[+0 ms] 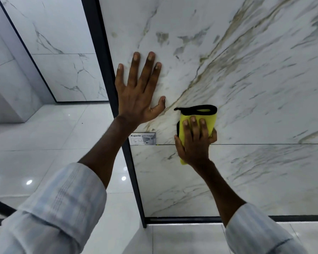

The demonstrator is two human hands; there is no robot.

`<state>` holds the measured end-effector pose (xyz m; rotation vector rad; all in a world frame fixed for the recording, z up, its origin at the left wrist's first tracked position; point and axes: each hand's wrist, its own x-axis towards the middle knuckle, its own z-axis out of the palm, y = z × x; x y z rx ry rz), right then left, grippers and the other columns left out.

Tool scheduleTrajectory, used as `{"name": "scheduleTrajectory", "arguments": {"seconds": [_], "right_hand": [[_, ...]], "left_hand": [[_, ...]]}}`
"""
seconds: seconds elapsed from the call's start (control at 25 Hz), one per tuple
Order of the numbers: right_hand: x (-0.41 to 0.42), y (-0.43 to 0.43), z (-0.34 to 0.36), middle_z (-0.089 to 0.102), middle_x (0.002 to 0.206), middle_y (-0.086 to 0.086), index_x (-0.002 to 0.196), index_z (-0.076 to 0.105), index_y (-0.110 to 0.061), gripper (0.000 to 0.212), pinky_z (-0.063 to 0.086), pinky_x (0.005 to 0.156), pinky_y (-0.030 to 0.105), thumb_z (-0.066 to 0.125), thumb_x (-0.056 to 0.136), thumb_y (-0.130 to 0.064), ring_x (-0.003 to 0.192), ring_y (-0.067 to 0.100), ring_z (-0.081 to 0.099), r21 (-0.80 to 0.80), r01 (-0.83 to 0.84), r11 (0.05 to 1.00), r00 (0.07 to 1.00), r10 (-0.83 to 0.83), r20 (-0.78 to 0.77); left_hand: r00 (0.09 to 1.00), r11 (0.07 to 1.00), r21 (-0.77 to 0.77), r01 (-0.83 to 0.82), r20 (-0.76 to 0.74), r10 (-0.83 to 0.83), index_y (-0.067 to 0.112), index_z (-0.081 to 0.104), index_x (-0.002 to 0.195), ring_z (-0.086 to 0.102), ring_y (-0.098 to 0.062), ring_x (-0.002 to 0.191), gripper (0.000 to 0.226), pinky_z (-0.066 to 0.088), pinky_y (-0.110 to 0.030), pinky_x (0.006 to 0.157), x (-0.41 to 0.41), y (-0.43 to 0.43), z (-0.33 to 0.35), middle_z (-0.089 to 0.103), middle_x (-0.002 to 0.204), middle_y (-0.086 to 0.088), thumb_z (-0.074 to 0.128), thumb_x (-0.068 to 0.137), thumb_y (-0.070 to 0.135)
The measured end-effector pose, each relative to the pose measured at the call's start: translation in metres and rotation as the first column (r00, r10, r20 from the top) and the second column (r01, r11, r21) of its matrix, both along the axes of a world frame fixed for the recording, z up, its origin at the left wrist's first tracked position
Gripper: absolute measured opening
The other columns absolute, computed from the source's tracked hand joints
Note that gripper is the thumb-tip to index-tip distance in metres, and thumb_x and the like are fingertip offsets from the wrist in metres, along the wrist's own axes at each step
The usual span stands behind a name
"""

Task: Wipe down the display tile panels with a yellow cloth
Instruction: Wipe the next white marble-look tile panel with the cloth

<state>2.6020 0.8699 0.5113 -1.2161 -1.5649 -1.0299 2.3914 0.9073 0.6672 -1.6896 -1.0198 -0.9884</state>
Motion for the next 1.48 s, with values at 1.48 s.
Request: {"name": "scheduleTrajectory", "arguments": {"seconds": [1.48], "right_hand": [[-0.095, 0.017, 0.215, 0.040, 0.161, 0.008, 0.155, 0.045, -0.017, 0.075, 0.033, 0.104, 0.061, 0.062, 0.088, -0.046, 0.147, 0.032, 0.037, 0.172, -0.023, 0.985, 0.995, 0.038, -0.087]], "left_hand": [[0.846, 0.897, 0.077, 0.436, 0.303, -0.438, 0.007, 0.041, 0.156, 0.029, -0.031, 0.156, 0.068, 0.027, -0.050, 0.117, -0.064, -0.028, 0.090, 0.031, 0.167, -0.017, 0.062, 0.096, 0.031]]}}
